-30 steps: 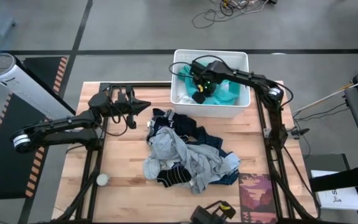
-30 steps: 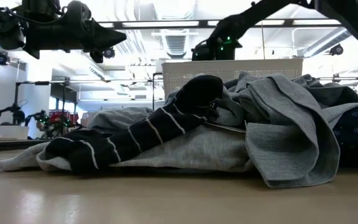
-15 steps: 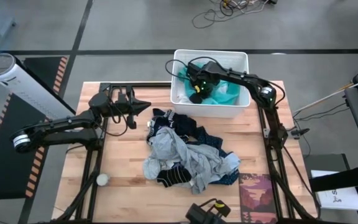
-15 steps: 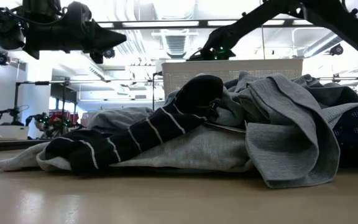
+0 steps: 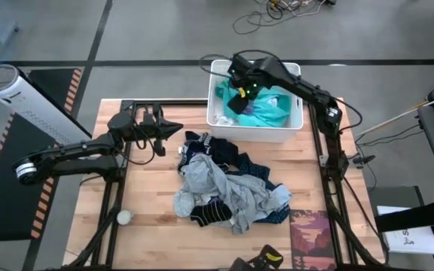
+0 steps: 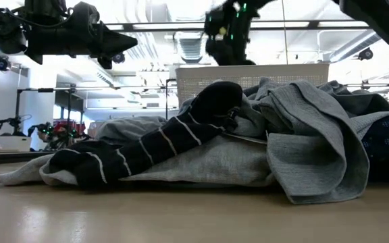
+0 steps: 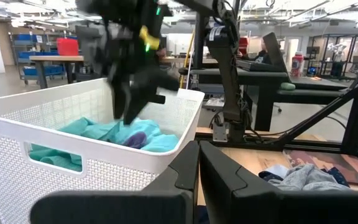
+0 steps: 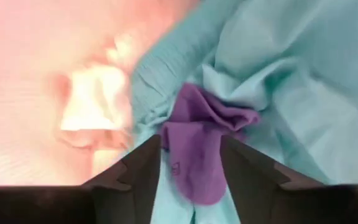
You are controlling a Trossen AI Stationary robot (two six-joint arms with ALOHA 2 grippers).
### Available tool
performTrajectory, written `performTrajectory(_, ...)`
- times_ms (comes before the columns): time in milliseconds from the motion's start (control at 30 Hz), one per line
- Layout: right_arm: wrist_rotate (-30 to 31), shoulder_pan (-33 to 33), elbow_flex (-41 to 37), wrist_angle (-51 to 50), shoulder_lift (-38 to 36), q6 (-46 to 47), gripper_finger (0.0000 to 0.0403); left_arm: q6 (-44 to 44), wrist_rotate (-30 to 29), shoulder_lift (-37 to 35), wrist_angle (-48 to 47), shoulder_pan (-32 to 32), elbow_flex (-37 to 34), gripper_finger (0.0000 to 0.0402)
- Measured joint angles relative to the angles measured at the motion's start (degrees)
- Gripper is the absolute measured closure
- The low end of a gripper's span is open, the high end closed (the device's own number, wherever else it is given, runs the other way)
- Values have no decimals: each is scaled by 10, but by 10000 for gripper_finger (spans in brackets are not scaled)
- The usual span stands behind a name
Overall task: Sort clothes
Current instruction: Put the gray shirt into the white laundry bin
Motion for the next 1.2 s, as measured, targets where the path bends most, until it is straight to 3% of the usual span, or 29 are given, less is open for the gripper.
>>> performTrajectory(233, 2, 21, 90, -38, -19, -12, 215, 0, 0, 0, 0, 0, 0, 402)
performTrajectory(467, 1, 73, 86, -53, -61, -26, 212, 1, 0, 0, -1, 0, 0, 402)
performTrajectory(800, -10, 220, 86, -61, -74, 11, 212, 5, 0, 0, 0, 0, 0, 402)
performTrajectory(1200, -80, 385, 86, 0, -22, 149, 217, 5, 0, 0, 0, 0, 0, 402)
